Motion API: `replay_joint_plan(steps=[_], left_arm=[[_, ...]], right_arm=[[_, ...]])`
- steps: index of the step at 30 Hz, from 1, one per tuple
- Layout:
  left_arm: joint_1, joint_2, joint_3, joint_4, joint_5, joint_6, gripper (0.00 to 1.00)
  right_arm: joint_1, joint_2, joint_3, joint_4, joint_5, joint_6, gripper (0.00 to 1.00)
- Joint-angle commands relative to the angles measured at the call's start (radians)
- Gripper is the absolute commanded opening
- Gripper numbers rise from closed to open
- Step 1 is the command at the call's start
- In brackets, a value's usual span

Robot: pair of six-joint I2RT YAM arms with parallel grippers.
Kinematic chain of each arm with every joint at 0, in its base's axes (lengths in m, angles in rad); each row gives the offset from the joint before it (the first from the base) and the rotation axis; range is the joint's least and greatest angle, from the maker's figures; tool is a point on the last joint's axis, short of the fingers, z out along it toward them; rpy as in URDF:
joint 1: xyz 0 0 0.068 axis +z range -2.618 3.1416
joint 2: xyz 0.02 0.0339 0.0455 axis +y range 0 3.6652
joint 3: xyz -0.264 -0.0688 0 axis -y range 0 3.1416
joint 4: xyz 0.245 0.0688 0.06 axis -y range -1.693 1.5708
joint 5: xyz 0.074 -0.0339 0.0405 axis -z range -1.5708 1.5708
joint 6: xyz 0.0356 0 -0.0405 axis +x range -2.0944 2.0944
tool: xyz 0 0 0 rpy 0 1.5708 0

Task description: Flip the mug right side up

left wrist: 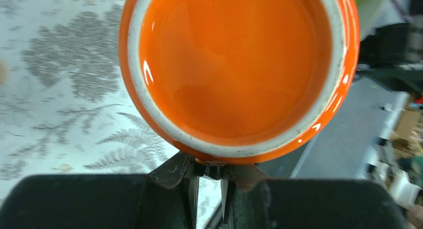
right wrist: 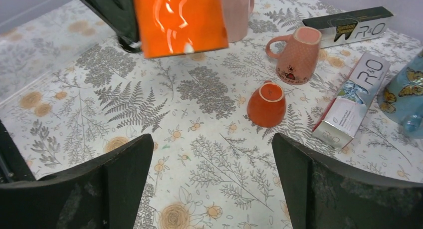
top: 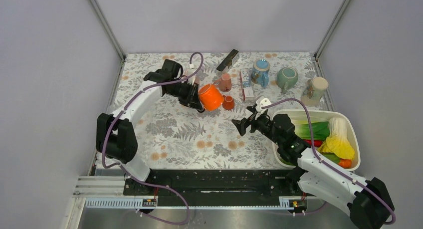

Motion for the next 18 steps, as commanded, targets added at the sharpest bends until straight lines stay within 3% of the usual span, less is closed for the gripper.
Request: replay_joint_plan(steps=[1,8,18], left_arm=[[-0.01,-0.166,0.004,-0.043,0.285,-0.077,0.0],[-0.083,-0.273,-0.026,-0.043,0.397,-0.136,0.0],[-0.162,-0.326,-0.022,-0.04,0.419,-0.141,0.0]], right_arm=[[0.007,-0.03,-0.035,0.12,0.063,-0.063,0.99],[0.006,0.009,0.0,0.257,-0.024,0.007,0.99],[0.006,0.111,0.087,0.446,-0.166,0.161,0.95]])
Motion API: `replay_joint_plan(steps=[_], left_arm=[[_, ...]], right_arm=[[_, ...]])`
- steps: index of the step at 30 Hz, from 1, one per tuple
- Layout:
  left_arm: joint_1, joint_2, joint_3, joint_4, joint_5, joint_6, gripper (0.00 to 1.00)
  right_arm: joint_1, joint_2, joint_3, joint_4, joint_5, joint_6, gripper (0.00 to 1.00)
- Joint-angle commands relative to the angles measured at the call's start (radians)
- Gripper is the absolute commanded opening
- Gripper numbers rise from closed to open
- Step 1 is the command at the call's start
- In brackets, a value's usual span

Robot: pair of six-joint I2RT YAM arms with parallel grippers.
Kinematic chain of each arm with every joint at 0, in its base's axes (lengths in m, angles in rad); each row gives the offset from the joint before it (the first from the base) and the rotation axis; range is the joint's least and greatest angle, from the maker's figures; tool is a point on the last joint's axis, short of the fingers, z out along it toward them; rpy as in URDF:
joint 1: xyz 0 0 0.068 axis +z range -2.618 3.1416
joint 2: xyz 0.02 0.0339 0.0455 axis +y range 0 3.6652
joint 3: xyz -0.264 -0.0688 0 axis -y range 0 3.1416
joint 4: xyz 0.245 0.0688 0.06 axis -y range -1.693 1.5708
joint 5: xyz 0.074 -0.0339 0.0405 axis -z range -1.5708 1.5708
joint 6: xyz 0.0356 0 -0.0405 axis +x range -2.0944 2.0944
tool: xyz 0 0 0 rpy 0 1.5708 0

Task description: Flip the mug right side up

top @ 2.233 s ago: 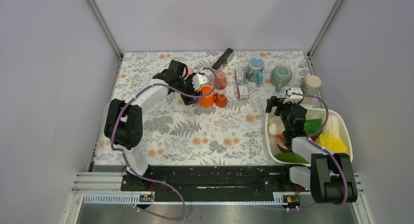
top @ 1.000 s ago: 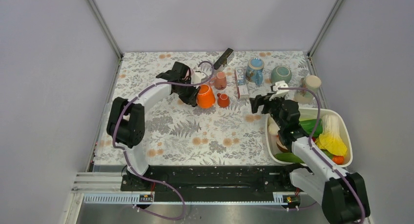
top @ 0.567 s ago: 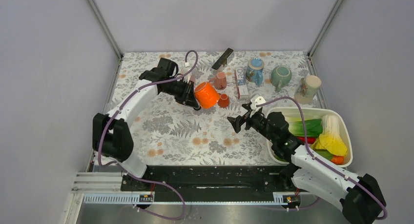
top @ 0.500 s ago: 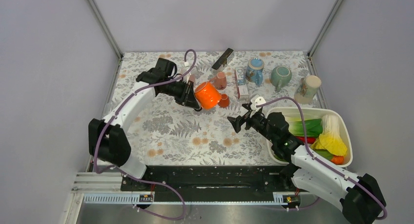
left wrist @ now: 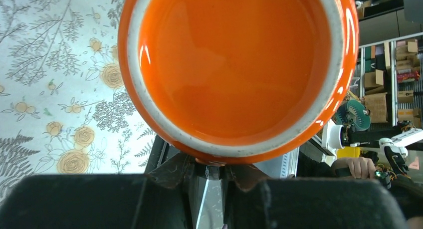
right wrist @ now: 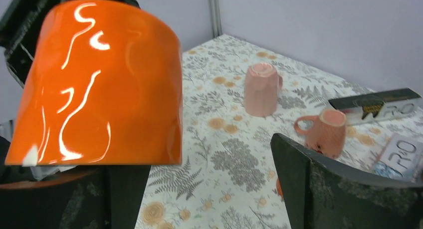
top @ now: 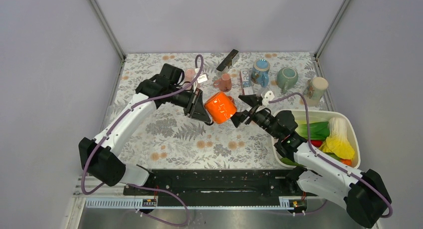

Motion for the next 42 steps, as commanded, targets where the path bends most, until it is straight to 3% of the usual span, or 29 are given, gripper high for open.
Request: replay_joint_plan(steps=[1,4,5,7,9,11,12,14,15,20,24,28,35,42], left_arm=[[-0.034,-0.051,0.007,0.058,0.101,-0.007,0.0],[-0.035,-0.037,-0.003,0.077,0.099,-0.021,0.0],[-0.035,-0.028,-0.004,0.077,0.101,-0.022,0.0],[-0.035,-0.009,-0.006,0.076,0.101,-0.02,0.0],[-0.034,0.001,-0.005,0.077,0.074,0.001,0.0],[-0.027,0.012,-0.001,0.06,0.018,0.046,0.0],[-0.022,0.019,0.006,0.045,-0.023,0.07,0.04],[-0.005,0.027,0.023,0.018,-0.118,0.105,0.39],[0.01,0.025,0.024,0.016,-0.163,0.121,0.51],[0.031,-0.023,0.044,0.043,-0.447,0.204,0.95],[0.006,-0.088,0.064,0.1,-0.657,0.257,0.99],[-0.148,-0.11,0.05,0.177,-0.869,0.303,0.99],[-0.409,-0.007,0.029,0.314,-1.185,0.405,0.99],[-0.45,0.1,0.016,0.44,-1.295,0.431,0.99]], right_arm=[[0.005,0.061,0.07,0.18,-0.122,0.096,0.94],[0.006,0.102,0.092,0.24,-0.169,0.155,0.83],[0.005,0.113,0.096,0.253,-0.17,0.169,0.74],[0.005,0.122,0.099,0.277,-0.168,0.187,0.53],[0.006,0.115,0.082,0.308,-0.141,0.198,0.16],[0.005,0.094,0.065,0.301,-0.077,0.206,0.0],[0.006,0.081,0.067,0.26,-0.041,0.203,0.0],[0.006,0.057,0.094,0.106,0.052,0.193,0.0],[0.006,0.052,0.111,0.026,0.111,0.191,0.0],[0.006,0.083,0.208,-0.368,0.338,0.245,0.0],[0.006,0.184,0.325,-0.634,0.393,0.306,0.0],[0.006,0.305,0.468,-0.816,0.307,0.39,0.0],[0.007,0.402,0.521,-0.825,0.178,0.505,0.0],[0.016,0.398,0.481,-0.718,0.098,0.586,0.0]])
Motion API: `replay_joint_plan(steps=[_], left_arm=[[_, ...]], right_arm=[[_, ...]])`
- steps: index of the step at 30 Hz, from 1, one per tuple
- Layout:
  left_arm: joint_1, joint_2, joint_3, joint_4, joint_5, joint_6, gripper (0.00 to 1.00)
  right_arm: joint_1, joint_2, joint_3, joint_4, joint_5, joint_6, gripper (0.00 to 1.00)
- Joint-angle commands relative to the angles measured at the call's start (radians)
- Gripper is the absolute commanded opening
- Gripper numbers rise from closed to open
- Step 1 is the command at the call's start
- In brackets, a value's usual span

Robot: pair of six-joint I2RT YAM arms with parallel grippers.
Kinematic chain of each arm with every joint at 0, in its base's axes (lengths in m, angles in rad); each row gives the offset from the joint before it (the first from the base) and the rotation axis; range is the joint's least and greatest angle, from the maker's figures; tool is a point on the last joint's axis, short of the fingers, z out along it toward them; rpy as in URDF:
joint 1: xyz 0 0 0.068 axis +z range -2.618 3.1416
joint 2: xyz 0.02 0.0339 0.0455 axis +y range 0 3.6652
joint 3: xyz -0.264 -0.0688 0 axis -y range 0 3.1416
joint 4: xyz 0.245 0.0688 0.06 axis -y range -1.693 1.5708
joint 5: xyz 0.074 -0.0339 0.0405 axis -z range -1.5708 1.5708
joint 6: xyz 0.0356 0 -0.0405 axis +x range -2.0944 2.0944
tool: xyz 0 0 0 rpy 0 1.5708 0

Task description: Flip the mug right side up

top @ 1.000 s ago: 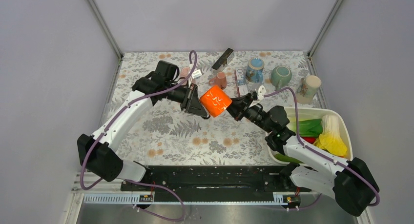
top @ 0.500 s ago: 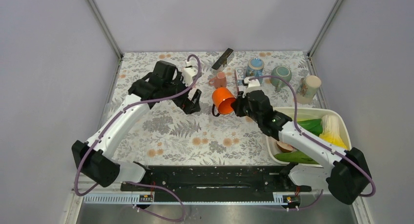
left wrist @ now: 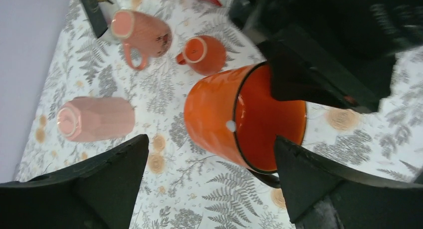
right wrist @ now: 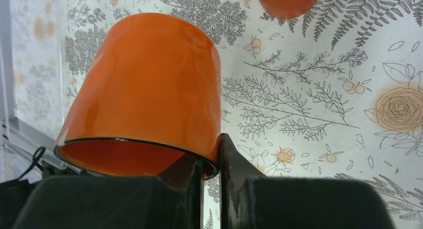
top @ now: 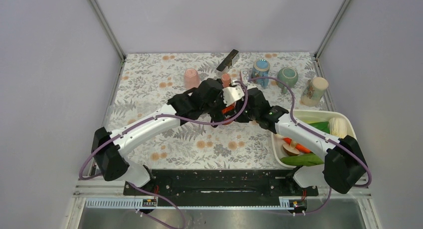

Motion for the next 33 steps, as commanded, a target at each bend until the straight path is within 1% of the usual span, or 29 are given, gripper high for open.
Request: replay_joint_plan(steps=[1,3,6,10,12,15,16,17,19,20,21,22,24,25,29,33], left_arm=[[-0.004,0.046,0.008,0.14,-0.163,0.041,0.99],[-0.007,0.076,0.011,0.158,-0.202,0.052,0.97],[-0.008,0.105,0.008,0.17,-0.256,0.08,0.76],[-0.007,0.119,-0.023,0.17,-0.259,0.102,0.52],[-0.006,0.117,-0.04,0.182,-0.273,0.103,0.33],[-0.004,0.107,-0.06,0.19,-0.264,0.115,0.11],[-0.002,0.108,-0.061,0.178,-0.254,0.113,0.02],[0.002,0.109,-0.062,0.169,-0.243,0.109,0.0],[0.016,0.108,-0.077,0.173,-0.217,0.095,0.0],[0.027,0.105,-0.088,0.184,-0.21,0.087,0.0],[0.041,0.101,-0.095,0.194,-0.199,0.076,0.0],[0.059,0.098,-0.1,0.204,-0.193,0.063,0.0],[0.104,0.091,-0.105,0.207,-0.151,0.031,0.0],[0.134,0.087,-0.106,0.203,-0.129,0.013,0.0],[0.279,0.066,-0.101,0.164,-0.035,-0.052,0.0],[0.516,0.026,-0.127,0.158,0.04,-0.109,0.0]], right_arm=[[0.012,-0.028,0.029,0.166,-0.072,0.095,0.0],[0.015,-0.032,0.026,0.188,-0.085,0.105,0.0],[0.014,-0.041,0.018,0.21,-0.101,0.115,0.0],[0.014,-0.065,-0.006,0.251,-0.105,0.141,0.0],[0.014,-0.082,-0.025,0.298,-0.101,0.159,0.0],[0.014,-0.097,-0.035,0.323,-0.093,0.163,0.0],[0.014,-0.101,-0.036,0.323,-0.088,0.162,0.0],[0.013,-0.103,-0.038,0.323,-0.081,0.159,0.0],[0.014,-0.108,-0.042,0.325,-0.063,0.158,0.0],[0.014,-0.107,-0.045,0.325,-0.053,0.153,0.08],[0.014,-0.103,-0.047,0.324,-0.045,0.149,0.24],[0.014,-0.1,-0.047,0.321,-0.04,0.142,0.36],[0.014,-0.091,-0.045,0.299,-0.034,0.131,0.55],[0.014,-0.091,-0.045,0.286,-0.037,0.125,0.61],[0.014,-0.119,-0.061,0.277,-0.064,0.101,0.75],[0.015,-0.165,-0.076,0.23,-0.059,0.074,0.9]])
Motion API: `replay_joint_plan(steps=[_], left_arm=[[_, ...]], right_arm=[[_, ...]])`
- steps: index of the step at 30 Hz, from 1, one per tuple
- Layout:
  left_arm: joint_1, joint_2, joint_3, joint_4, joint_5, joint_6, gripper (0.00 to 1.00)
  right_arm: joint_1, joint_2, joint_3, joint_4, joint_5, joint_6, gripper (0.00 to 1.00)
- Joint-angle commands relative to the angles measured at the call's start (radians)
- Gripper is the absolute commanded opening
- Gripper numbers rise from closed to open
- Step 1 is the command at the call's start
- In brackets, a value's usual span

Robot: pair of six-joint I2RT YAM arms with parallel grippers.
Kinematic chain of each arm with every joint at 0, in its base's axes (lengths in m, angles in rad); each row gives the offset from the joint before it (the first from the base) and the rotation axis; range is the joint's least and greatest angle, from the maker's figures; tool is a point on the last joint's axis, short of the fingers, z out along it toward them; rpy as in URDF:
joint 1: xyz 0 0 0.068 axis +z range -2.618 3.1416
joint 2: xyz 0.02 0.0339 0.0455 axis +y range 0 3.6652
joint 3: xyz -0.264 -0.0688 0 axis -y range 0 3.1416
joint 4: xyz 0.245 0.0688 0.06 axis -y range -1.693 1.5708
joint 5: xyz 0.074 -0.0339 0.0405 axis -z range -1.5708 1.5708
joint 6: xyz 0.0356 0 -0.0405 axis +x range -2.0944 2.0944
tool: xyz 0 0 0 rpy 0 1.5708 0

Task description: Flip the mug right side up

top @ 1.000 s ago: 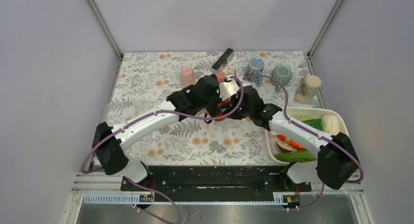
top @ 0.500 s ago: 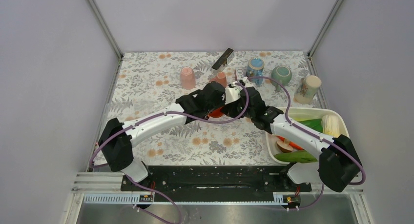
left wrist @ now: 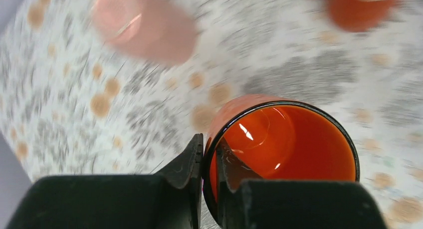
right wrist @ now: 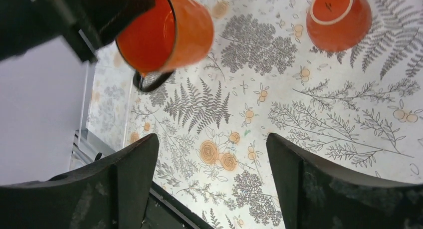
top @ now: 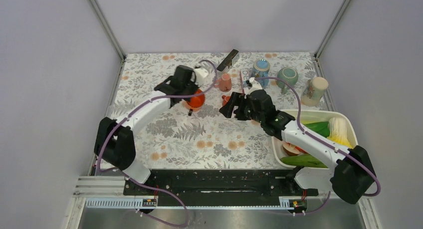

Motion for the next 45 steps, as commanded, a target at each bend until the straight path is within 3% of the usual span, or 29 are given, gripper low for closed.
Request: replay_joint_plan(steps=[1,4,10,17,26,33,40,45], left_arm=[[0.255,-0.088,-0.033,0.013,0.068,-0.087,0.0],[0.441,-0.113,-0.098,0.055,0.088,-0.125,0.0],[0.818,-0.164,-0.239,0.194,0.138,-0.314,0.0],[1.086,-0.13,-0.294,0.298,0.124,-0.538,0.0],[1.128,-0.073,-0.344,0.348,-0.148,-0.793,0.0],[1.147,-0.062,-0.352,0.279,-0.182,-0.904,0.0],[1.171,0.071,-0.223,0.133,-0.178,-0.963,0.0],[1.172,0.081,-0.226,0.166,-0.127,-0.964,0.0]], right_arm=[[0.008,-0.091,-0.003,0.02,-0.002,-0.053,0.93],[0.007,-0.113,-0.017,0.001,0.013,-0.07,0.99],[0.007,-0.116,-0.031,-0.008,0.015,-0.087,1.0],[0.008,-0.093,-0.019,-0.013,0.011,-0.094,0.99],[0.008,-0.11,-0.016,-0.04,0.027,-0.098,0.99],[0.008,-0.152,-0.032,-0.051,0.049,-0.109,0.99],[0.008,-0.174,-0.049,-0.055,0.088,-0.105,0.99],[0.008,-0.179,-0.053,-0.054,0.088,-0.111,0.99]])
